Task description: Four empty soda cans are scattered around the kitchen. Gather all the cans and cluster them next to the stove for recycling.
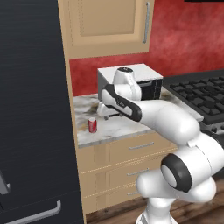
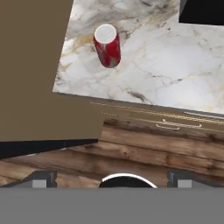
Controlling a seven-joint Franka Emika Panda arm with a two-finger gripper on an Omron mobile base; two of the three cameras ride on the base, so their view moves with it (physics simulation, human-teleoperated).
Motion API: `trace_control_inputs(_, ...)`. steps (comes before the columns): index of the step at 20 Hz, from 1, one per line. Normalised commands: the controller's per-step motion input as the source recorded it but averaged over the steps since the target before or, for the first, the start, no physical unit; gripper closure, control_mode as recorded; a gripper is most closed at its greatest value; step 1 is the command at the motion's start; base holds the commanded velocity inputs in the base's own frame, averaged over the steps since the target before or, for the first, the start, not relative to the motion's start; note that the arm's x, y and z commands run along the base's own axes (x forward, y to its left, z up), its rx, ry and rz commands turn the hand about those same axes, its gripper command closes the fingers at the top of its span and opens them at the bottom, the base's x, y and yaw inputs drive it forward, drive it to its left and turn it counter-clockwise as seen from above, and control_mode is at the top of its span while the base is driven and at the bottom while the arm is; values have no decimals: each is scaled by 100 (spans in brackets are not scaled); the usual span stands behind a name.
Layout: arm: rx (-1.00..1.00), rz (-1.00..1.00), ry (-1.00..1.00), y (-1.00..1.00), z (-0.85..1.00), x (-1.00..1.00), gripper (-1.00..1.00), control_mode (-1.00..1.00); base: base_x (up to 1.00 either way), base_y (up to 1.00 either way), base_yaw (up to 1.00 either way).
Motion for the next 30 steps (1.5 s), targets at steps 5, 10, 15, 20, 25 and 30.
trace_control_inputs(5, 0, -8, 0, 5, -13, 15, -100, -100, 0, 0, 0)
trace_control_inputs(10, 0, -8, -1, 10, -12, 14, -100, -100, 0, 0, 0)
trace_control_inputs(15, 0, -9, -1, 14, -9, 16, -100, -100, 0, 0, 0)
trace_control_inputs(20, 0, -9, -1, 13, -8, 17, -100, -100, 0, 0, 0)
trace_control_inputs(25, 0, -7, 0, 5, -8, 14, -100, -100, 0, 0, 0)
trace_control_inputs(30, 0, -3, 0, 1, -7, 14, -100, -100, 0, 0, 0)
